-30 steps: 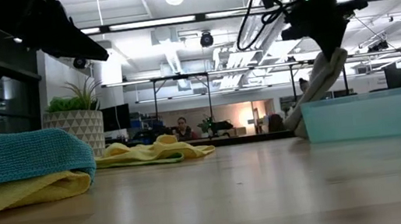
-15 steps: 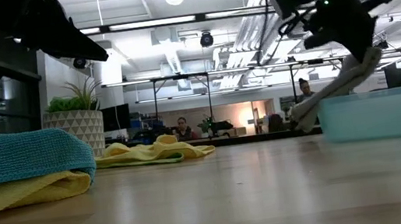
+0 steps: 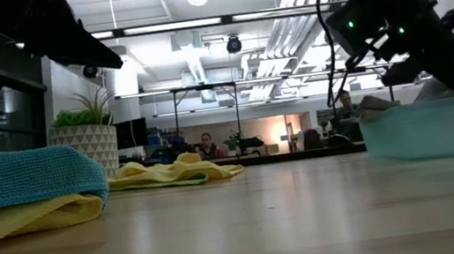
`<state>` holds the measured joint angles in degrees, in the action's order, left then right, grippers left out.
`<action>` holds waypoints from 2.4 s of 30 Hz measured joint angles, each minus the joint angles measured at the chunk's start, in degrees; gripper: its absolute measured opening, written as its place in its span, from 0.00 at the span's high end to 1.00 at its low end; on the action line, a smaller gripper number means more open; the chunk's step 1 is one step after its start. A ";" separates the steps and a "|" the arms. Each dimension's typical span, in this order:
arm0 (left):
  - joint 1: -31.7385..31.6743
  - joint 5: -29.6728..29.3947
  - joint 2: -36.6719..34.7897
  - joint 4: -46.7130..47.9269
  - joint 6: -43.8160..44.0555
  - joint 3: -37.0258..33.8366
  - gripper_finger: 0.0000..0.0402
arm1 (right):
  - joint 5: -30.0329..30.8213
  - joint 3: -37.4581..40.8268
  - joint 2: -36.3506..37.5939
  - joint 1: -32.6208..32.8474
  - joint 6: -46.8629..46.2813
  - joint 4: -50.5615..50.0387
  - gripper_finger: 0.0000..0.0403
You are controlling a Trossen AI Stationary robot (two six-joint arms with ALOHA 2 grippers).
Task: Fold microfiber towels
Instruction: Put the gray microfiber cloth into the blue bin
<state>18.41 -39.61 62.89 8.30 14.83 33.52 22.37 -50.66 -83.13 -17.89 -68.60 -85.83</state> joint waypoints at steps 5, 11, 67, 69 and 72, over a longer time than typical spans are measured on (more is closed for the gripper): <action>-0.01 -0.01 -0.02 -0.93 -0.02 0.00 0.68 | 1.88 3.99 0.00 -1.34 0.50 5.91 1.00; 0.00 -0.05 -0.02 -0.90 -0.02 0.00 0.68 | 2.89 6.92 0.00 -3.59 0.43 7.72 1.00; 0.00 -0.99 -0.02 -0.88 -0.44 0.00 0.68 | -1.85 8.16 -0.07 -8.23 26.49 36.61 0.98; -0.02 -1.01 0.00 -0.88 -0.44 0.00 0.68 | -2.81 8.66 -0.07 -8.80 26.56 37.47 0.99; 0.00 -1.03 0.00 -0.88 -0.44 0.00 0.68 | -3.59 9.12 -0.07 -9.42 26.58 38.23 0.99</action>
<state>18.41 -40.64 62.89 7.42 14.39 33.52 18.79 -41.54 -83.20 -27.31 -42.02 -47.59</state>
